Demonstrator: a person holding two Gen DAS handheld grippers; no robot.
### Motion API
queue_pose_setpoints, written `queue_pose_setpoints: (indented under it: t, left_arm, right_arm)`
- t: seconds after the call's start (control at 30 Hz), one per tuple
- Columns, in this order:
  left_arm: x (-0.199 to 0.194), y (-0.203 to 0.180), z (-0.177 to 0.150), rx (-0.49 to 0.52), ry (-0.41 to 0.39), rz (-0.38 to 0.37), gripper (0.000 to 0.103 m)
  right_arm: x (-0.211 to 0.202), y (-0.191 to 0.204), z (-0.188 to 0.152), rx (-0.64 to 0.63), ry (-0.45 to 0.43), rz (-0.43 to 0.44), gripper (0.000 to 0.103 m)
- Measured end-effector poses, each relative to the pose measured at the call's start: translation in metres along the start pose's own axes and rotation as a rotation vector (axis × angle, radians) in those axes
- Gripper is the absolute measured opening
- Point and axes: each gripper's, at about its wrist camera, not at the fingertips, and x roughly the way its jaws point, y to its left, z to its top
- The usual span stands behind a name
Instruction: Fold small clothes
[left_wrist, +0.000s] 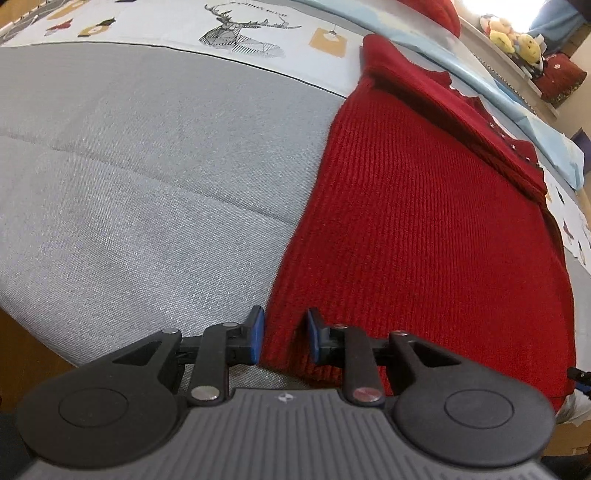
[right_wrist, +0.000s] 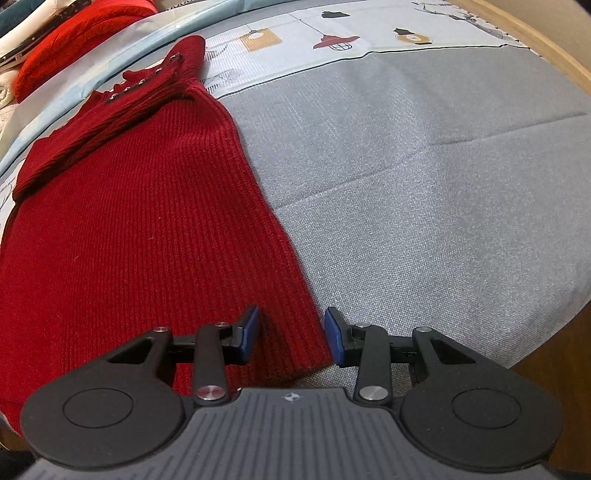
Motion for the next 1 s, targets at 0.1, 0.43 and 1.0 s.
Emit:
queue_pose_setpoints:
  t: [0.1,0.43,1.0]
  left_arm:
    - [-0.001,-0.007,-0.003,0.036,-0.006,0.006,0.023]
    - [-0.026,-0.014,-0.006,0.060,-0.067,-0.034,0.013]
    - [-0.013,-0.015,-0.007,0.064,-0.017,-0.011,0.015]
  right_arm:
    - [0.000,0.001,0.000,-0.018,-0.003,0.015,0.027]
    - [-0.020,-0.011,0.003,0.061,-0.059,0.081,0.015]
    - [-0.015,0.001,-0.001,-0.002,-0.034,0.093,0.012]
